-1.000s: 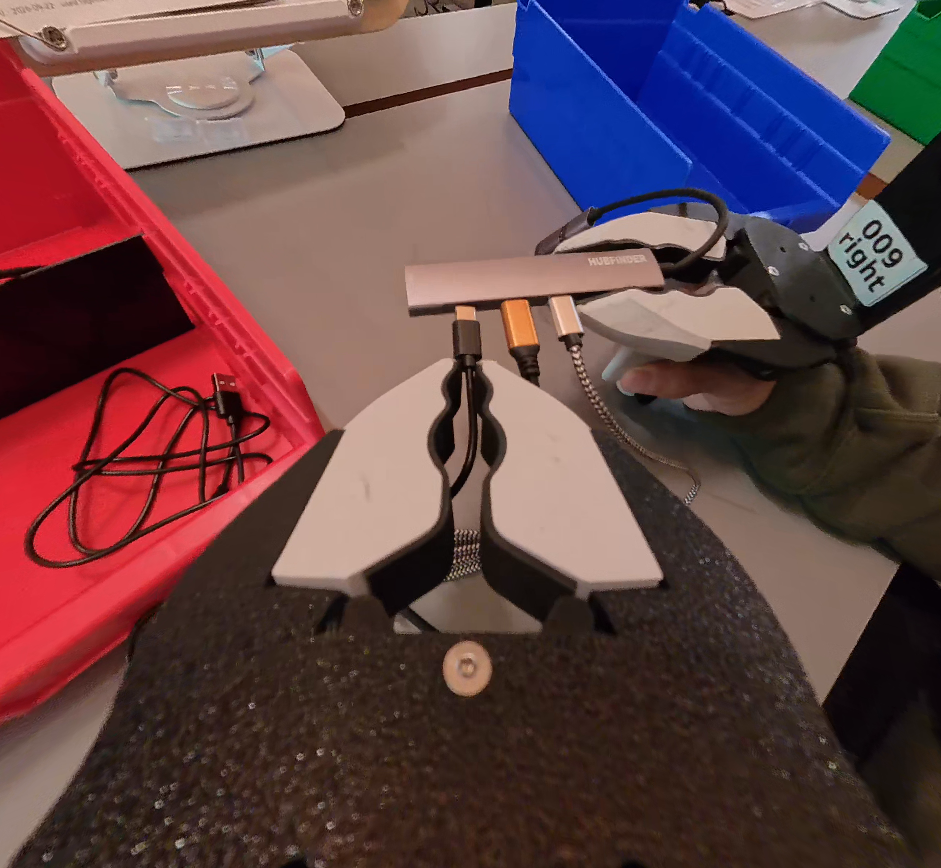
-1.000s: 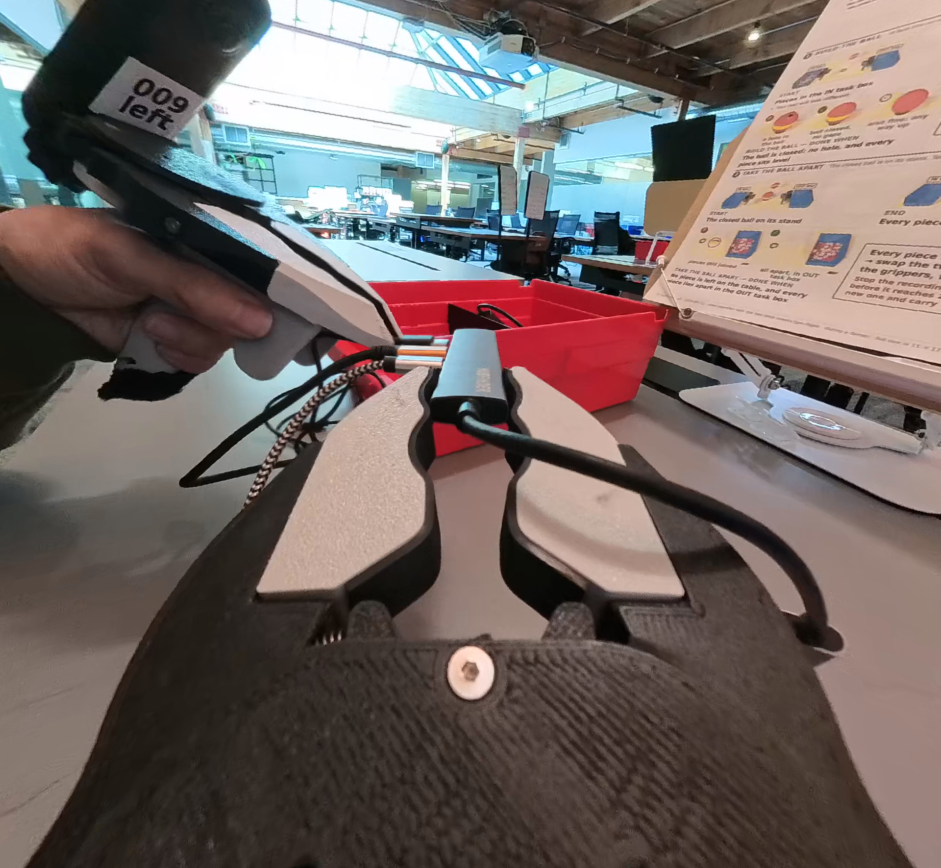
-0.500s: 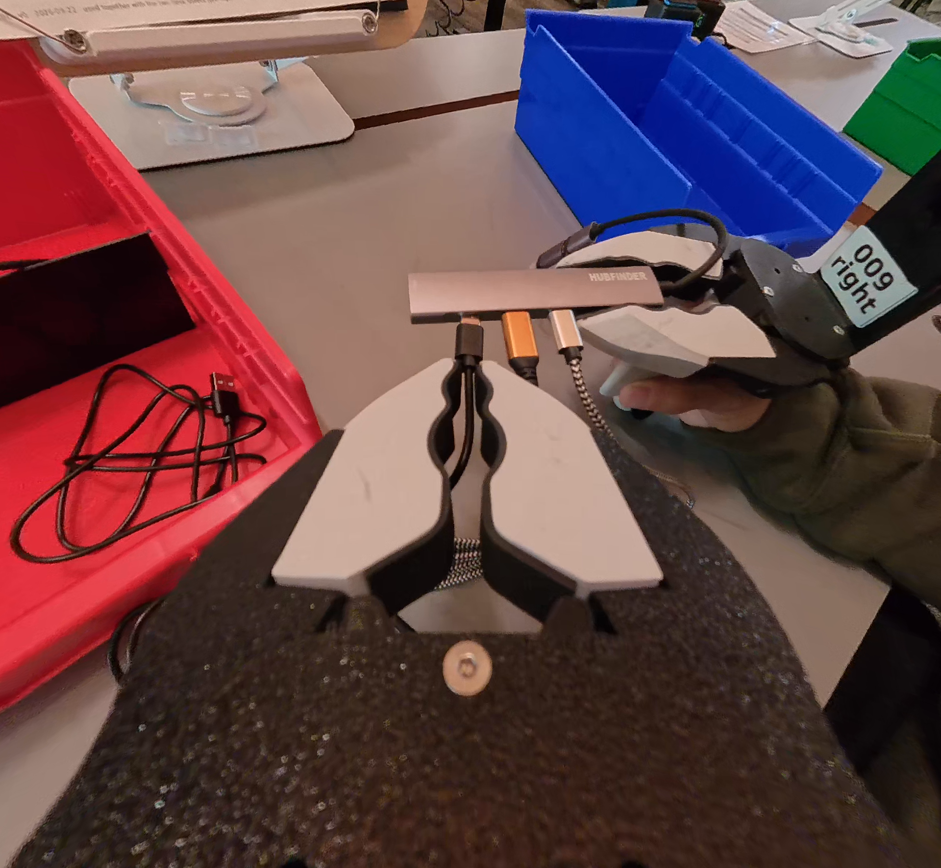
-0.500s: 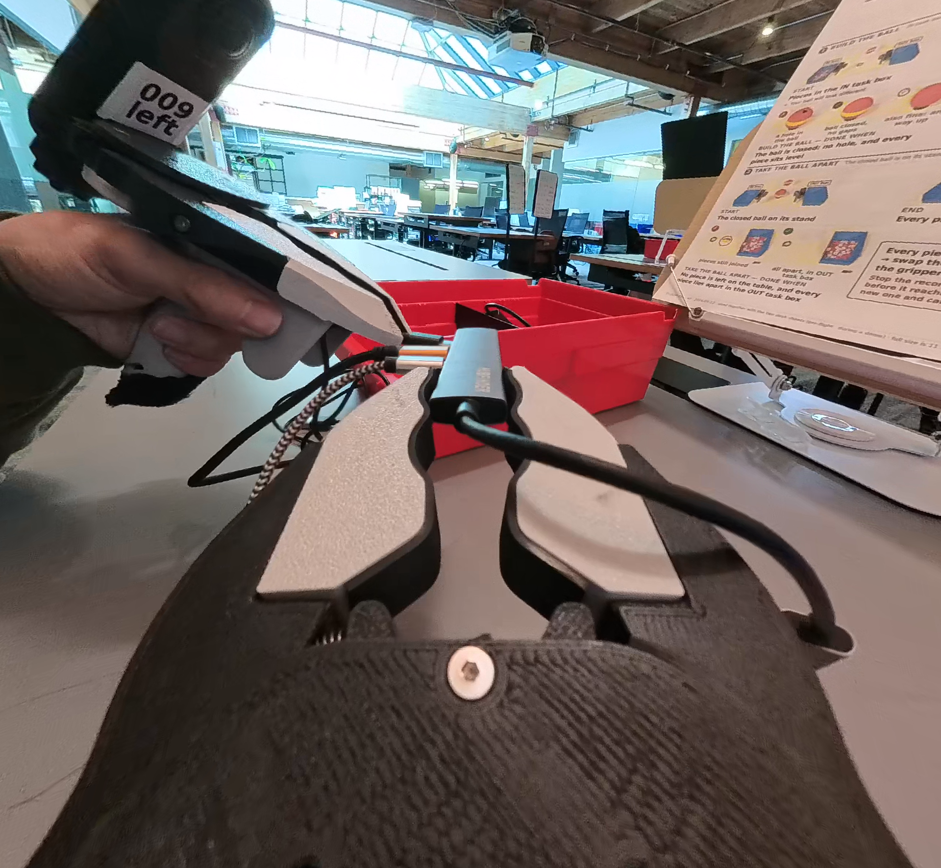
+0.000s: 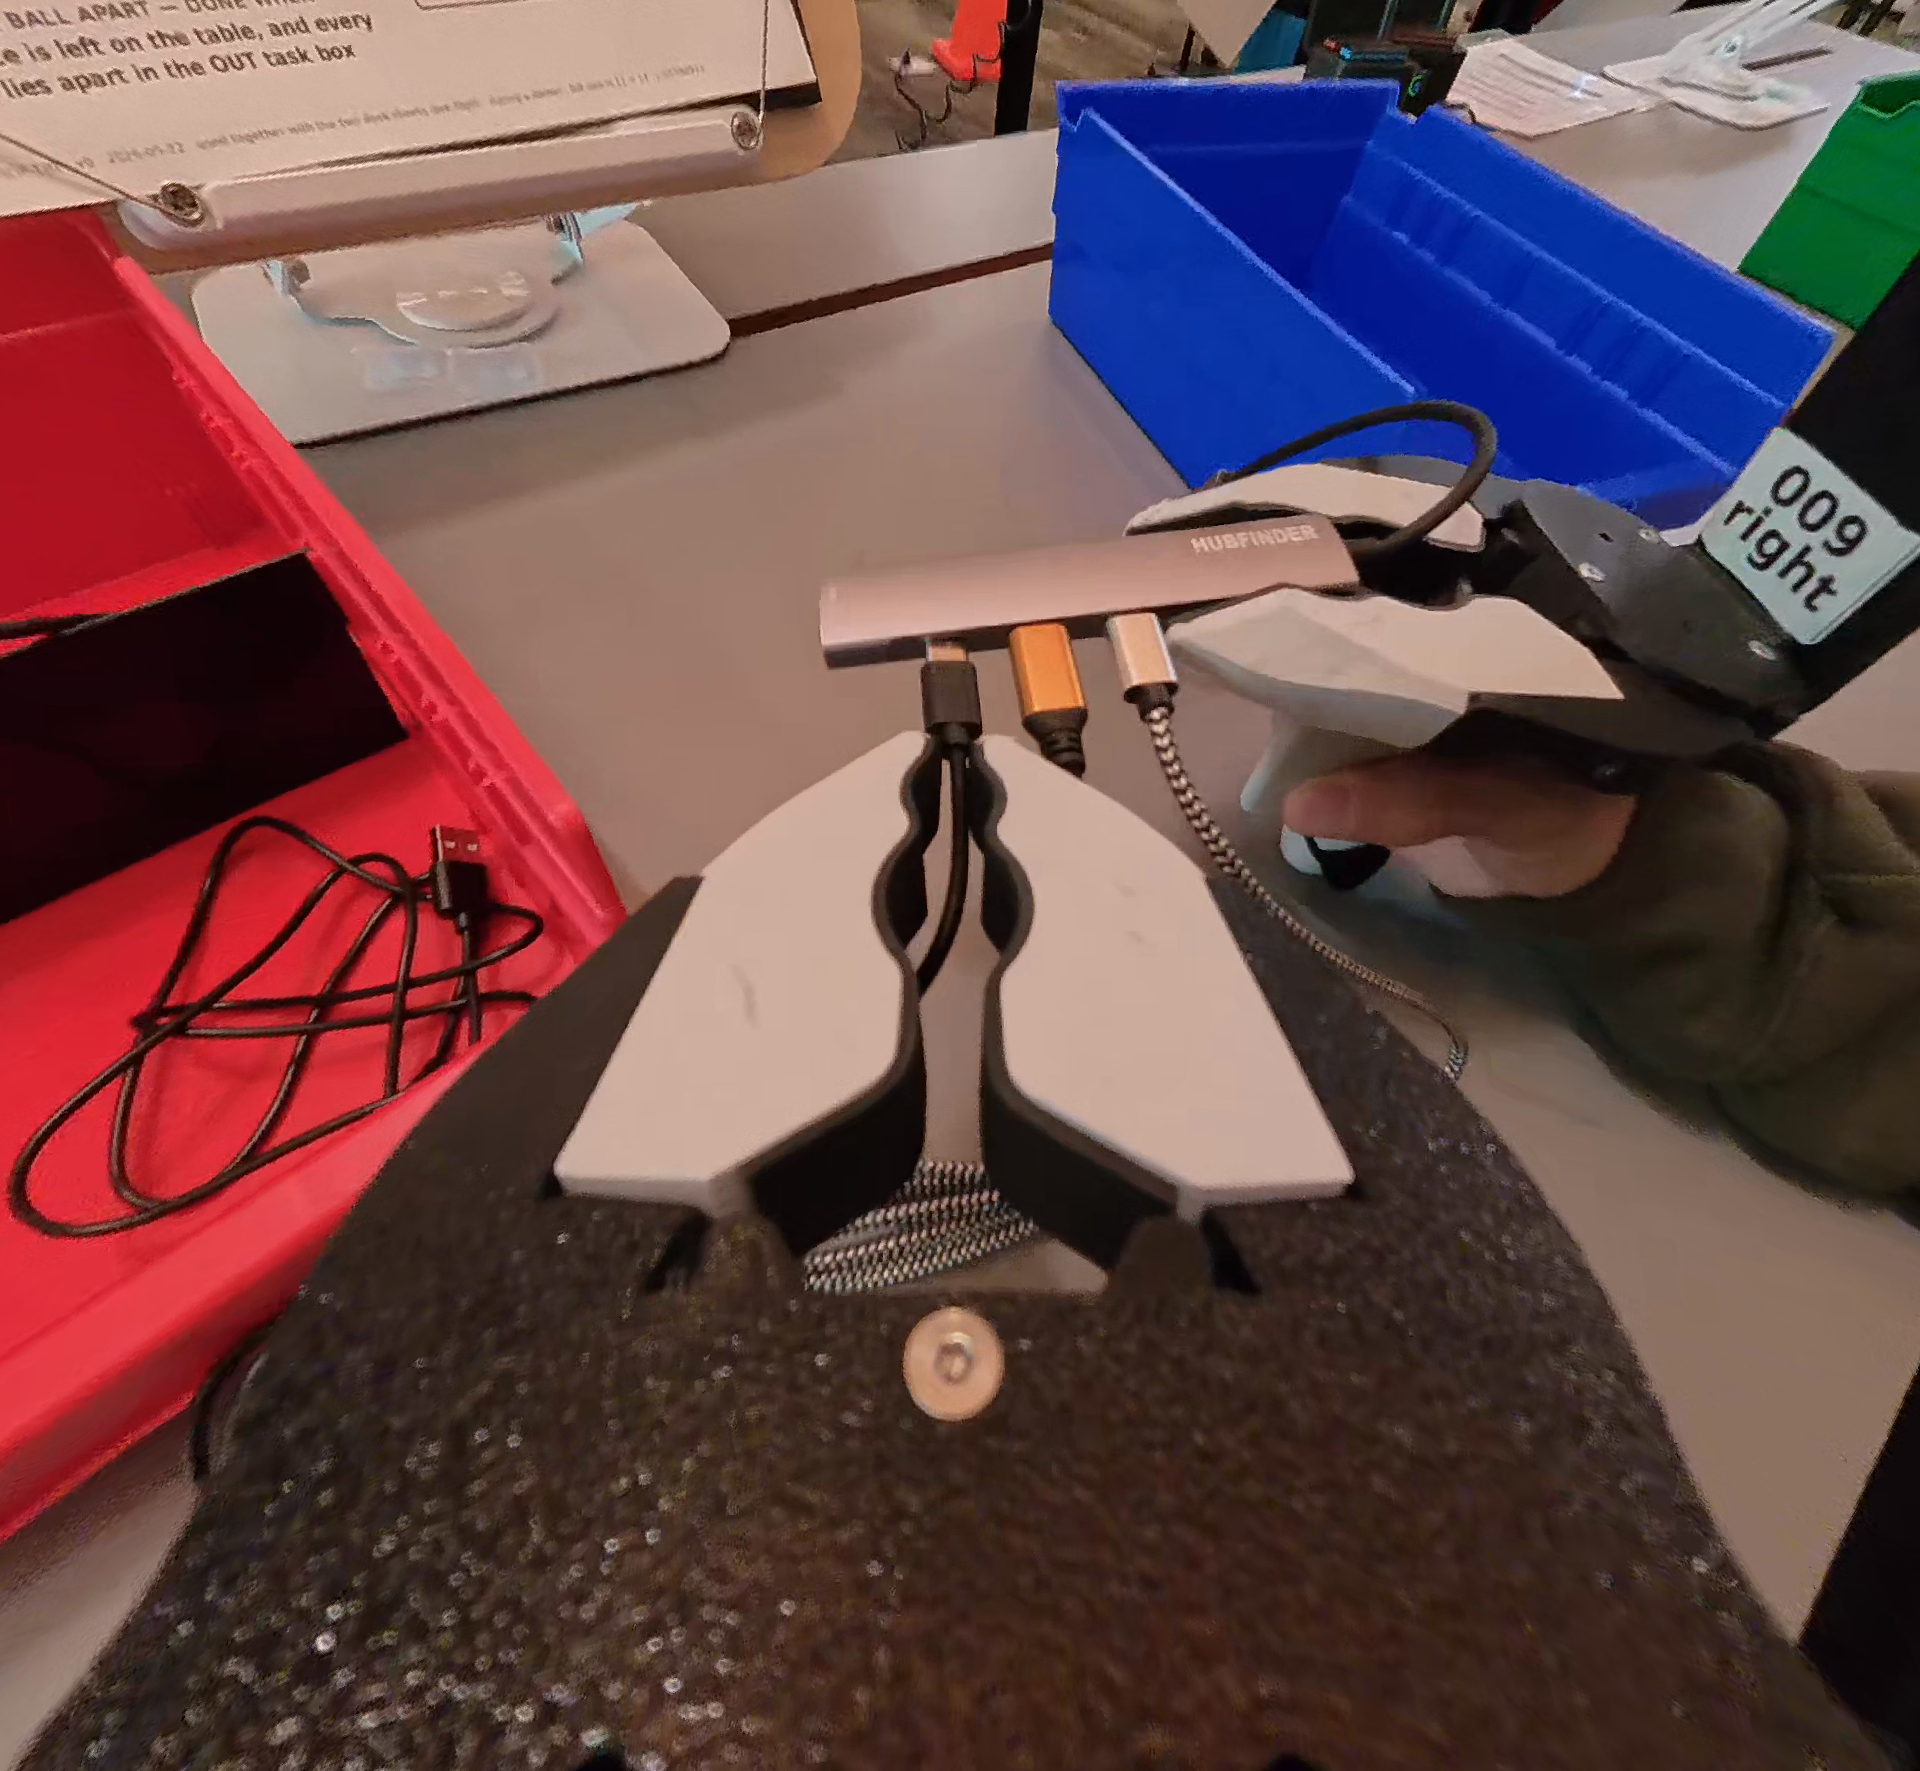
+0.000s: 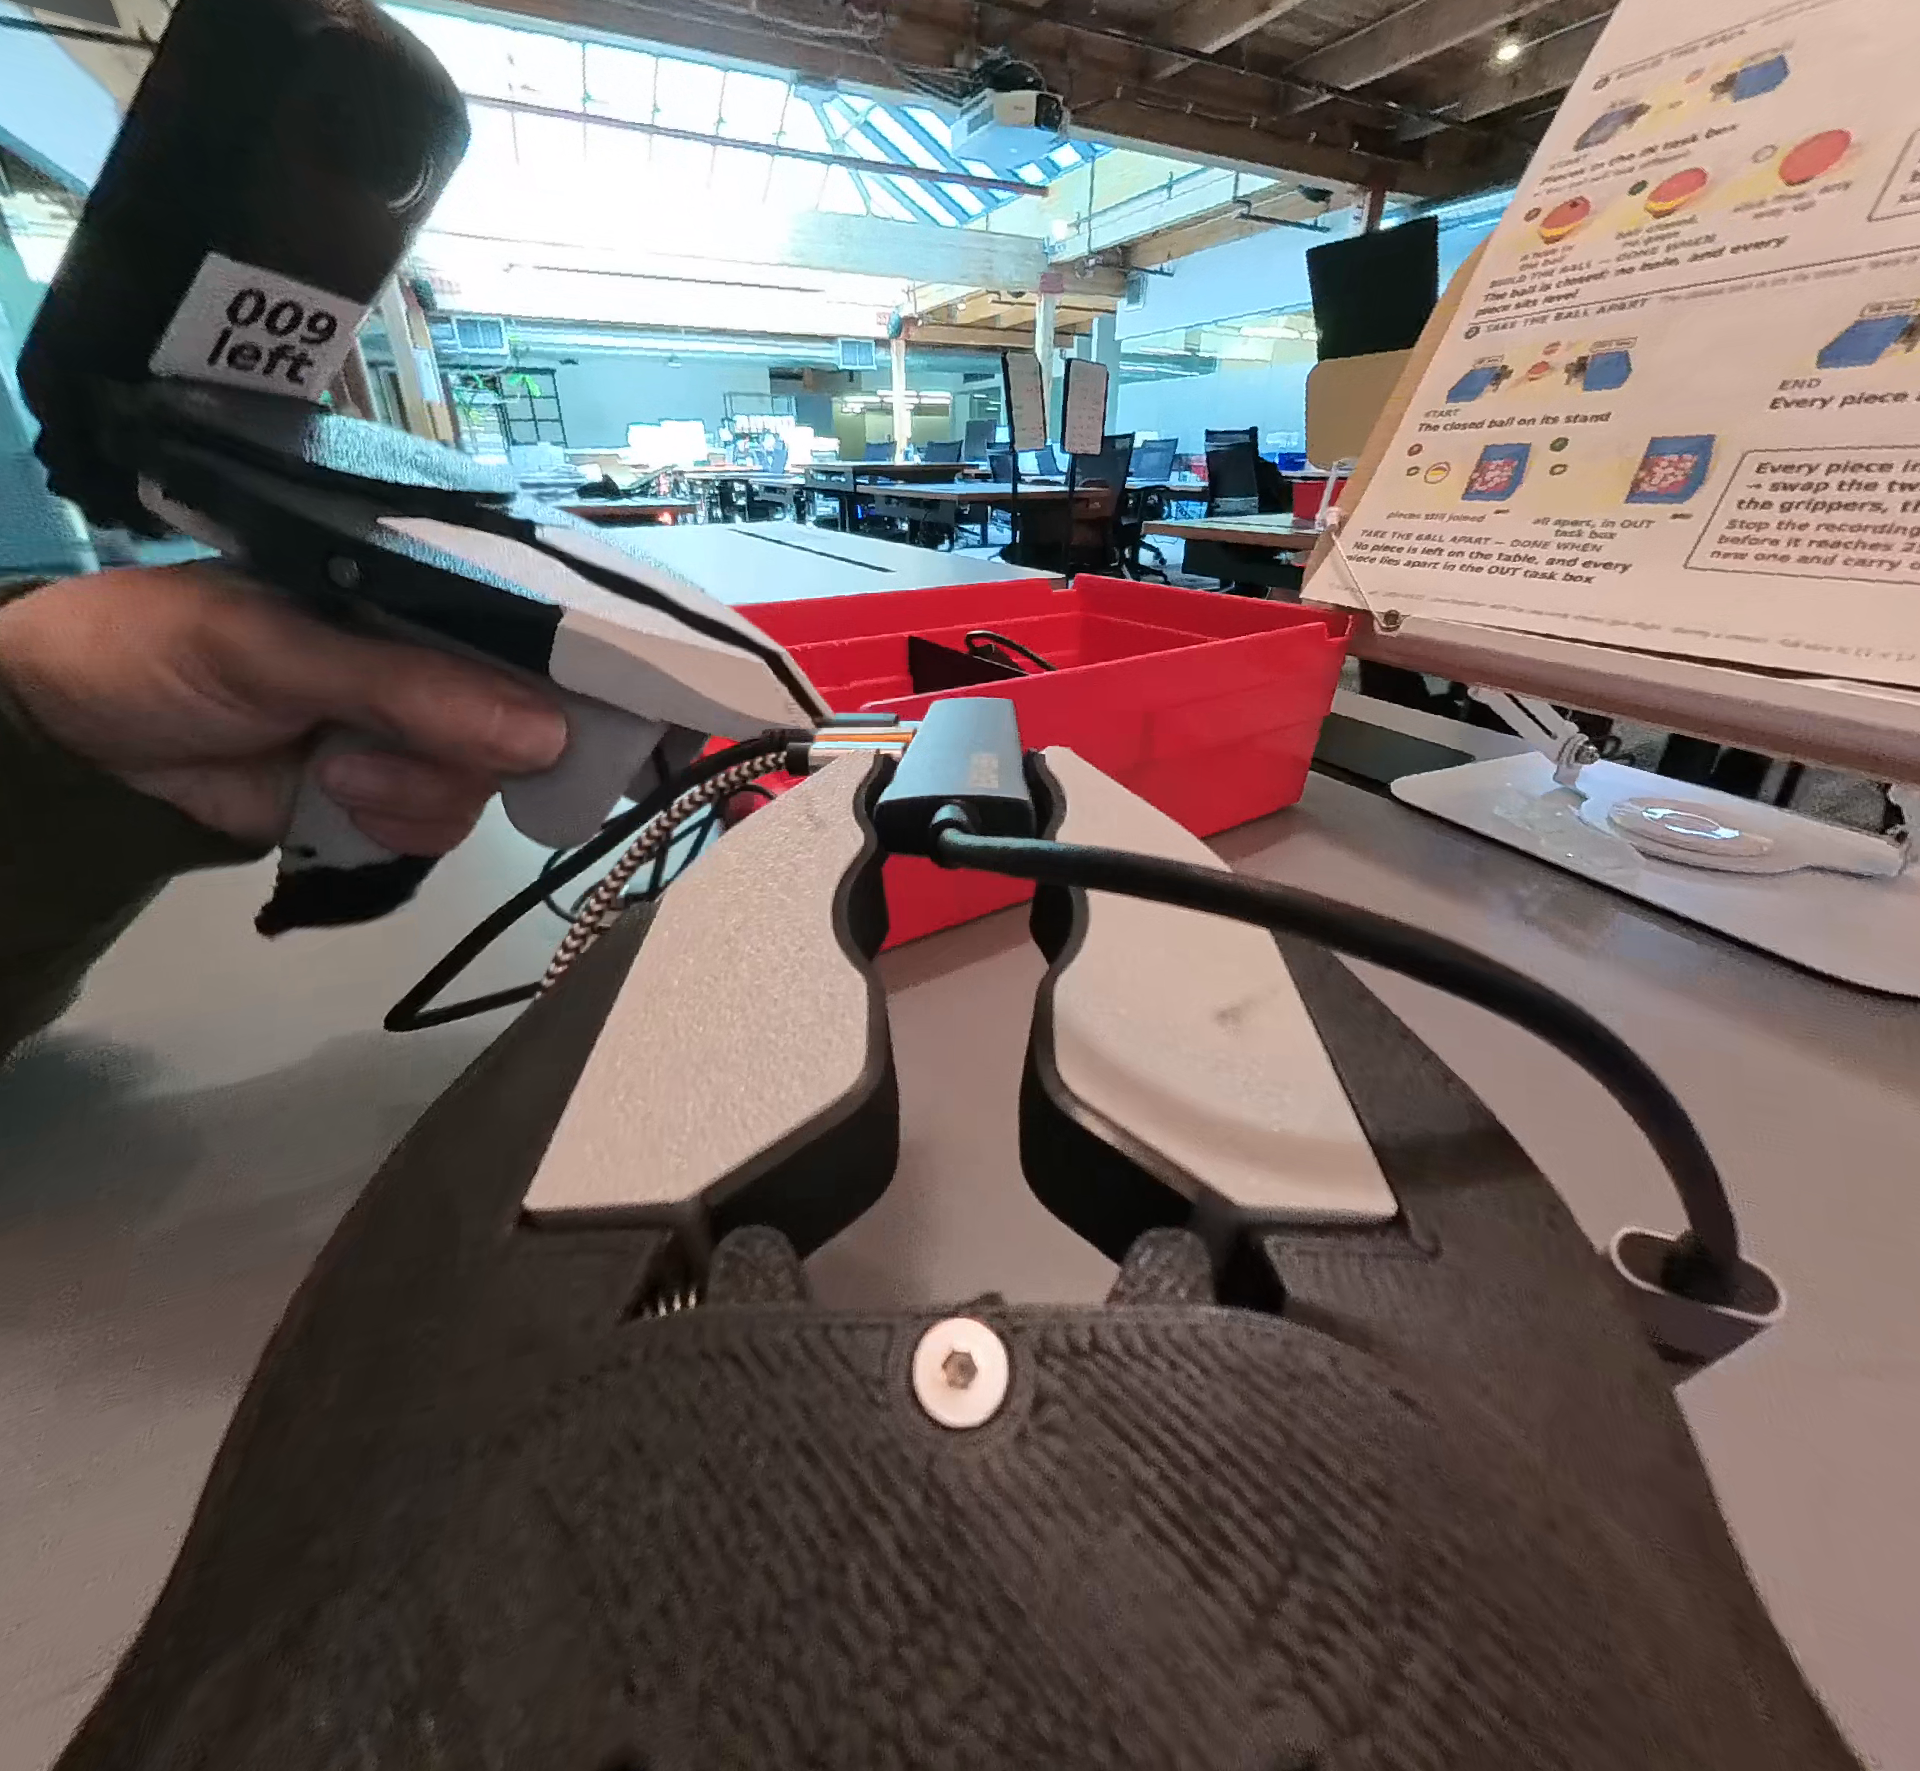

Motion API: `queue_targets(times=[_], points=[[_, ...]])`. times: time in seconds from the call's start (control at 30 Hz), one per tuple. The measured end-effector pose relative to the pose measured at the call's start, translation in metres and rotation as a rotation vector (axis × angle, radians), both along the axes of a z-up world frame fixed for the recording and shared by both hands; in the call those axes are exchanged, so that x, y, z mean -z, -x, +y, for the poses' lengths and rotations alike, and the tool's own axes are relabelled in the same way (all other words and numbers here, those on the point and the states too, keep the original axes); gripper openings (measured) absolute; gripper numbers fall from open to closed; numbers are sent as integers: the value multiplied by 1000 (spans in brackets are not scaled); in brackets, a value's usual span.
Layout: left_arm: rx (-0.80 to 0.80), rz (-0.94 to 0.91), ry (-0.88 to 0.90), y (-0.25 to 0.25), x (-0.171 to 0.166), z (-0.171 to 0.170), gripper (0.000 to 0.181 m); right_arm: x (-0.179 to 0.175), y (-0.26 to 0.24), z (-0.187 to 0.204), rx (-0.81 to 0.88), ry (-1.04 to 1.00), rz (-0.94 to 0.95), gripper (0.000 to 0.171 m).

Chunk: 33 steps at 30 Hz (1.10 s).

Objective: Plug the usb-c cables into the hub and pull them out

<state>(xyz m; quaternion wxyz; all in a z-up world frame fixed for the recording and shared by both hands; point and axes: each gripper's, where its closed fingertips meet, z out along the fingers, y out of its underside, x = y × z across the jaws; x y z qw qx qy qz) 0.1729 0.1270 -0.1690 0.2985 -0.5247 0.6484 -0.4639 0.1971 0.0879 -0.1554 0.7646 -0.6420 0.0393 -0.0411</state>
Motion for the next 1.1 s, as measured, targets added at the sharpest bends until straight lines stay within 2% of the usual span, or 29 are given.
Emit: queue_targets(times=[0.03,0.33,0.73,1.1], points=[[-3,-20,3,-2,0,-1,4,0,-1,0,4,-3,8,24],[-39,-101,179,-7,-7,-4,4,-2,-6,-3,12,-27,36,25],[-51,-149,200,-7,-14,1,4,-1,-4,-1,1,-10,31,25],[-61,-160,144,-8,-11,-1,4,-1,-4,-1,-13,-13,46,25]])
